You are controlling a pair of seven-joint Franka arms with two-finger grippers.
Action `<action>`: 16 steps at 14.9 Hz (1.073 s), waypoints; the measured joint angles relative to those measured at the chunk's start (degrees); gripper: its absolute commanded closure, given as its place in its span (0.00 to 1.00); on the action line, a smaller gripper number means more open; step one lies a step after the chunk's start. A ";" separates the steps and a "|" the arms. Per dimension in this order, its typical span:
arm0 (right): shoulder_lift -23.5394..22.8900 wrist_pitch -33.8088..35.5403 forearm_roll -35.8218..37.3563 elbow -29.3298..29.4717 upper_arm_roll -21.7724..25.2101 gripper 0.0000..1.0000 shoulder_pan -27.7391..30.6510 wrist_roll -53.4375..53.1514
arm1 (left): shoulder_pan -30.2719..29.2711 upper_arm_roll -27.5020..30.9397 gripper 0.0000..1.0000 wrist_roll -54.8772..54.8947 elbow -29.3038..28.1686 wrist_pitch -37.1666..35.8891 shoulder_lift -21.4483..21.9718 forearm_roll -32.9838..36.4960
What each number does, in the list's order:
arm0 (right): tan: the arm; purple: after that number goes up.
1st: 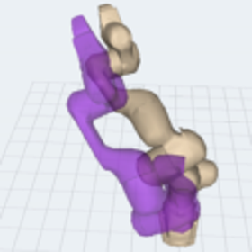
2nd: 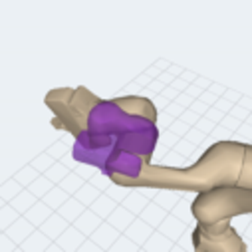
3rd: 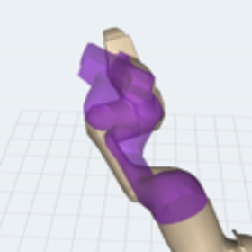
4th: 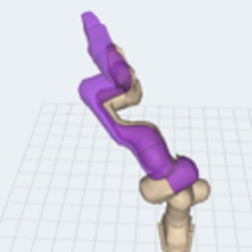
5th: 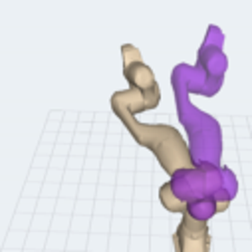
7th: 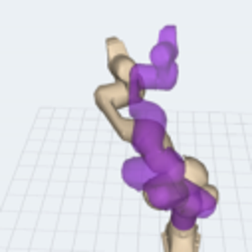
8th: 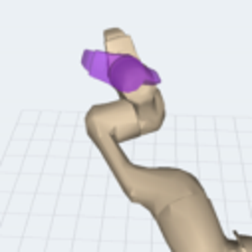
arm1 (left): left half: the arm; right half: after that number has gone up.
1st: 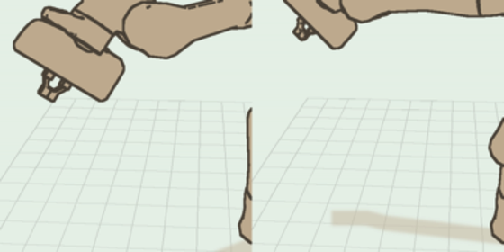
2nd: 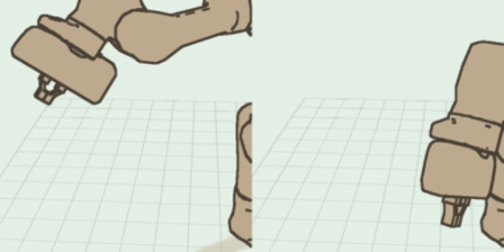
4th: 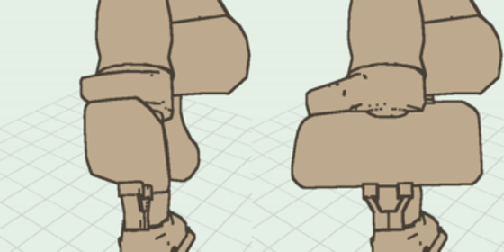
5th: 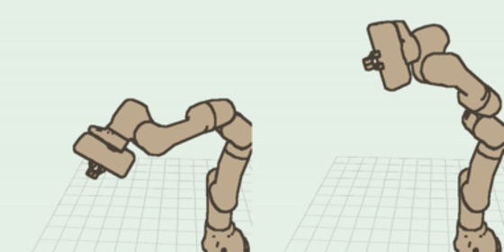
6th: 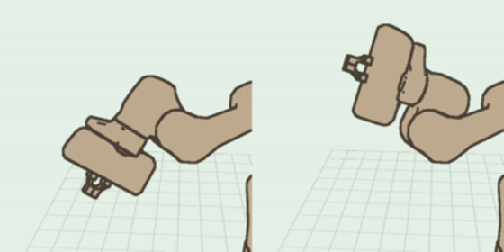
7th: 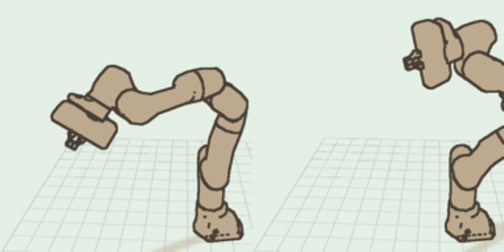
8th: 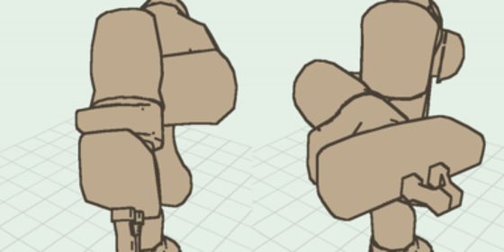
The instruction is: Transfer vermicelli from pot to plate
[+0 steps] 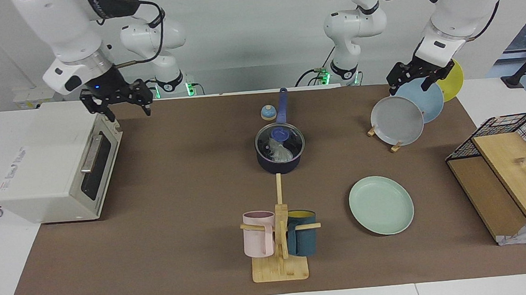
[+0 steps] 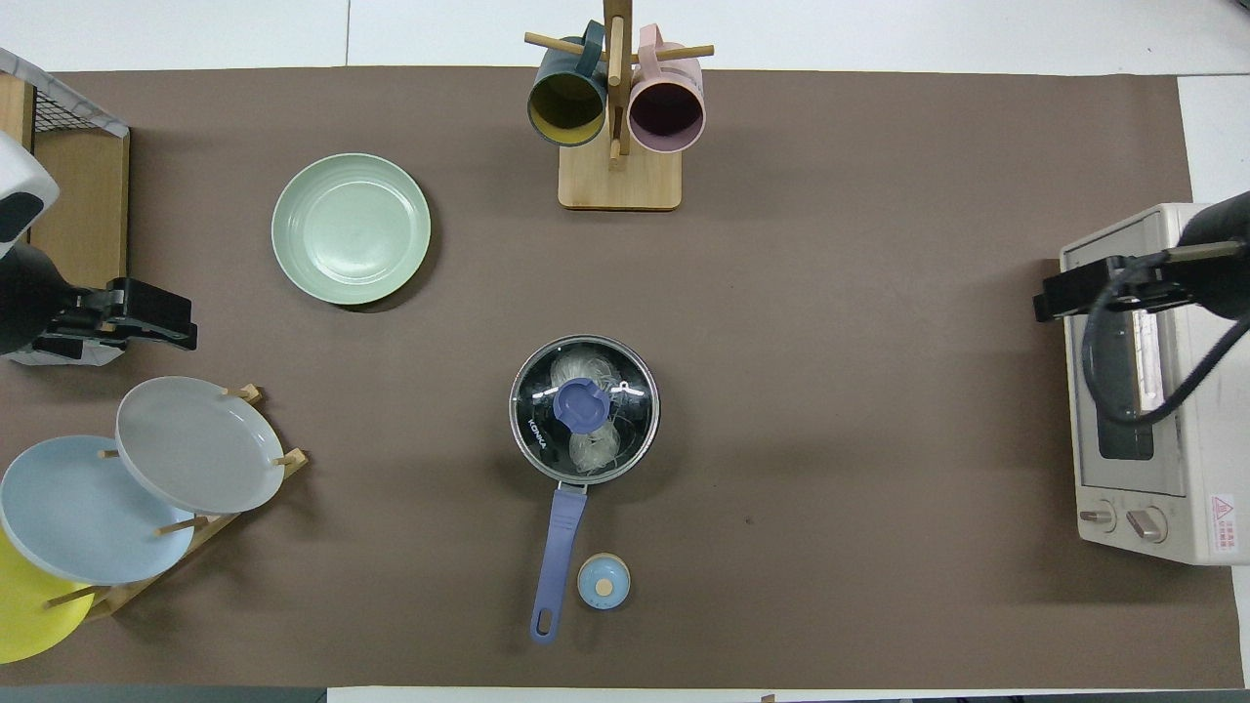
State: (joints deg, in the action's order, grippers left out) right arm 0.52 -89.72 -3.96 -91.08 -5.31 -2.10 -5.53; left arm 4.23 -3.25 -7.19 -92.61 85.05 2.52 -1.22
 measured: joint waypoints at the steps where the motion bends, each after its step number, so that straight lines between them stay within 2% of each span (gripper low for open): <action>1: -0.16 -0.98 -0.04 -0.08 -2.79 0.00 -0.14 -3.40 | 0.00 0.00 0.00 0.00 0.00 0.00 0.00 0.00; 5: -3.64 -5.32 0.79 0.28 -13.06 0.00 -0.70 -17.16 | 0.00 0.00 0.00 0.00 0.00 0.00 0.00 0.00; 8: -10.88 -7.00 7.50 4.24 -19.69 0.00 -5.24 -30.37 | 0.00 0.00 0.00 0.00 0.00 0.00 0.00 0.00; 12: -19.37 -15.06 11.26 7.04 -20.53 0.00 -13.51 -41.66 | 0.00 0.00 0.00 0.00 0.00 0.00 0.00 0.00; 16: -21.92 -20.67 11.68 4.49 -20.58 0.00 -15.92 -43.47 | 0.00 -0.01 0.00 0.00 0.00 0.00 0.00 0.00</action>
State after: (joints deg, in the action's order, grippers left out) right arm -21.41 -110.39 7.72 -86.59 -25.88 -18.02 -49.00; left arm 4.23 -3.26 -7.19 -92.61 85.05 2.52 -1.22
